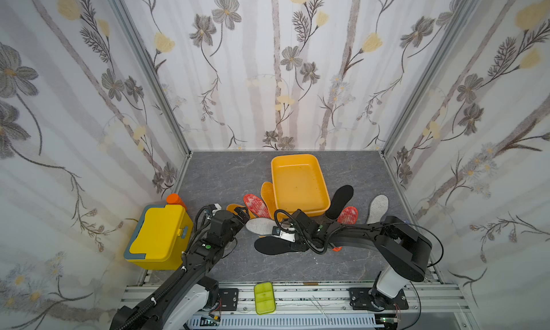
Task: Put the insoles into the storage box
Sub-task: Pick up the insole from the center of the board.
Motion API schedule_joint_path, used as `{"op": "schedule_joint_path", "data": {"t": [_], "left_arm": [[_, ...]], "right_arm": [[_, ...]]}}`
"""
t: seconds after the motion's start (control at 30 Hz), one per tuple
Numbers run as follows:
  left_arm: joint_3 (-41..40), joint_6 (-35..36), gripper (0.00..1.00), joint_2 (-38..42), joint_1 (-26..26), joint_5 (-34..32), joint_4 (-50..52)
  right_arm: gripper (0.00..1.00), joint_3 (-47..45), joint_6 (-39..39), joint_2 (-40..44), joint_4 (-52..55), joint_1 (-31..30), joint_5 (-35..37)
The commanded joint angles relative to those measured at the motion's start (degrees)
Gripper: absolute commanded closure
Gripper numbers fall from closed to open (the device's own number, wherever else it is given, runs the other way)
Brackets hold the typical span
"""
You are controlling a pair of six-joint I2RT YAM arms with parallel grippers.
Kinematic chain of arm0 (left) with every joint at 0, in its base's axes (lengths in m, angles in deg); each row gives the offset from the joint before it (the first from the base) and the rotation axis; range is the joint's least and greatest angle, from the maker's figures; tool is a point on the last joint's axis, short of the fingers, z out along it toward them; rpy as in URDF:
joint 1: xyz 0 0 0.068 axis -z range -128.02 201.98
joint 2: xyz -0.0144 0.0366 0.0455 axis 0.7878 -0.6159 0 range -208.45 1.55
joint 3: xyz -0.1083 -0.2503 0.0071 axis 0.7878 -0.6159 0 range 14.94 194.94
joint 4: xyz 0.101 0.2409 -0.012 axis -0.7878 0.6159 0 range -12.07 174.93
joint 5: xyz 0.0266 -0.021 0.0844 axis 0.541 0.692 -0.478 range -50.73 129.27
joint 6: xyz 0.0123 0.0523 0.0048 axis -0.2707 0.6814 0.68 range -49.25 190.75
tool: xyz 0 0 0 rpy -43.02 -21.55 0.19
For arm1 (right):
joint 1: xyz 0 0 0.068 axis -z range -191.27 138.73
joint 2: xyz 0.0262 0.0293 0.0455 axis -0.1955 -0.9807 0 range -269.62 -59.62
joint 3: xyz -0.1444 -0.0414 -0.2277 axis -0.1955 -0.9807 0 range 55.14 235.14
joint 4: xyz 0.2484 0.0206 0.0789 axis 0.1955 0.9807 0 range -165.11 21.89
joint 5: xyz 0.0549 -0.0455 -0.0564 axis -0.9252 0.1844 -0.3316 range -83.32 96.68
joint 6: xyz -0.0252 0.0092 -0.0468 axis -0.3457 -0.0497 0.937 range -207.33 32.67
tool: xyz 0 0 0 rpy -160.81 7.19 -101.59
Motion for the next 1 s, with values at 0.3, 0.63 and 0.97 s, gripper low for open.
{"op": "schedule_joint_path", "data": {"t": [0.3, 0.63, 0.97], "left_arm": [[-0.2, 0.5, 0.0, 0.3, 0.0, -0.5, -0.7], [-0.4, 0.5, 0.0, 0.5, 0.0, -1.0, -0.7], [-0.8, 0.5, 0.0, 1.2, -0.1, -1.3, -0.5]], "right_arm": [[0.58, 0.4, -0.3, -0.4, 6.1, -0.3, -2.5], [0.59, -1.6, -4.4, 0.6, 6.2, -2.3, -1.9], [0.6, -1.9, -5.3, 1.1, 8.3, -2.7, -4.0]]}}
